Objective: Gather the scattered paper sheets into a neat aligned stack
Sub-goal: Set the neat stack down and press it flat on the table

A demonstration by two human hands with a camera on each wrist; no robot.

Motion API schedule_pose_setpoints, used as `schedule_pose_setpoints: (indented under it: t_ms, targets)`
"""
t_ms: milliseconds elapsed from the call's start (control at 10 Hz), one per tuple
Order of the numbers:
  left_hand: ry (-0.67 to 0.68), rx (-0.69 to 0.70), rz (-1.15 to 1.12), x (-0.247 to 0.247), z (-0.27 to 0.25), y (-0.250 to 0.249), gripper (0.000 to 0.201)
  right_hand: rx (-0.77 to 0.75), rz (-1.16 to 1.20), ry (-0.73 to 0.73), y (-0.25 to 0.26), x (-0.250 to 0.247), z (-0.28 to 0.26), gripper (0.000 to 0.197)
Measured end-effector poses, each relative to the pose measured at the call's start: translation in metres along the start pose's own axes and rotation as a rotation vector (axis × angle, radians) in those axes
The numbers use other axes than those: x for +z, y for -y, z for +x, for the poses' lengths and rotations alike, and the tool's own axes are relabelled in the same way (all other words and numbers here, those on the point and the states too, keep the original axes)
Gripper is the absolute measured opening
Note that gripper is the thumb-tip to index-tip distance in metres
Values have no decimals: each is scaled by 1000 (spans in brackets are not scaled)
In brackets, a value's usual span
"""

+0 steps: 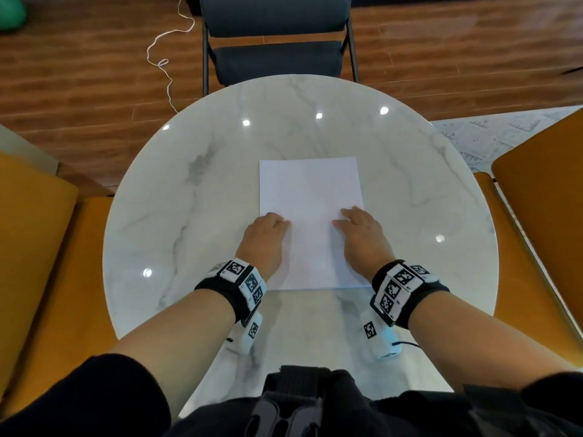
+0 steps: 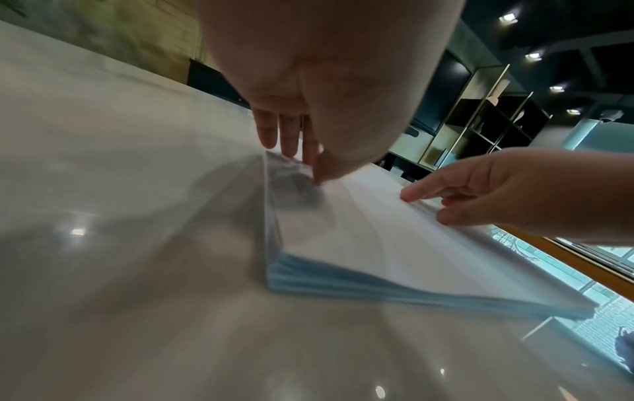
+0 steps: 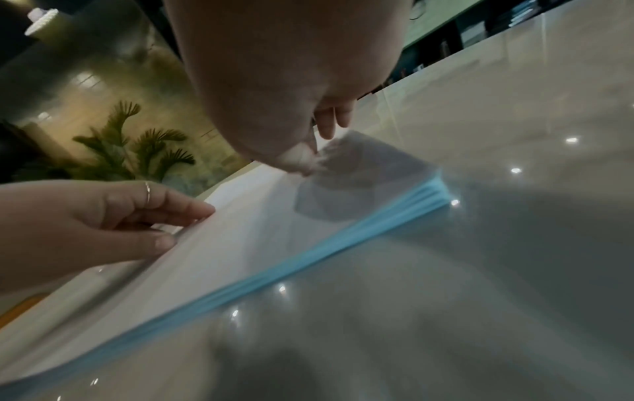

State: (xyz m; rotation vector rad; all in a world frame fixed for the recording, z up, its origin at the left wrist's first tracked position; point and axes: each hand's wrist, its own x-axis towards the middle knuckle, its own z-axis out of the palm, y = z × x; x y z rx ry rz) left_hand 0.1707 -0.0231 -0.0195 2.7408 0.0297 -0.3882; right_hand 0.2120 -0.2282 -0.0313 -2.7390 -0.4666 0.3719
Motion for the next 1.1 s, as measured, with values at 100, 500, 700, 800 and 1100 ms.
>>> schedule_pose_setpoints:
  t_ms: [100, 500, 700, 800, 1100]
  targets:
    - [67, 45, 68, -4, 0, 0, 58, -43, -91, 95, -1, -2, -3, 48]
    - [388, 96, 330, -14, 2, 2, 133, -96, -234, 410, -4, -9, -5, 131]
    - [380, 106, 265, -13, -2, 7, 125, -99, -215, 423, -10, -6, -4, 130]
    - [376, 118, 235, -12, -9, 11, 118, -67, -172, 397, -6, -8, -10, 122]
    - [250, 127, 107, -30, -83, 31, 84, 61, -95, 223, -27, -22, -94, 82]
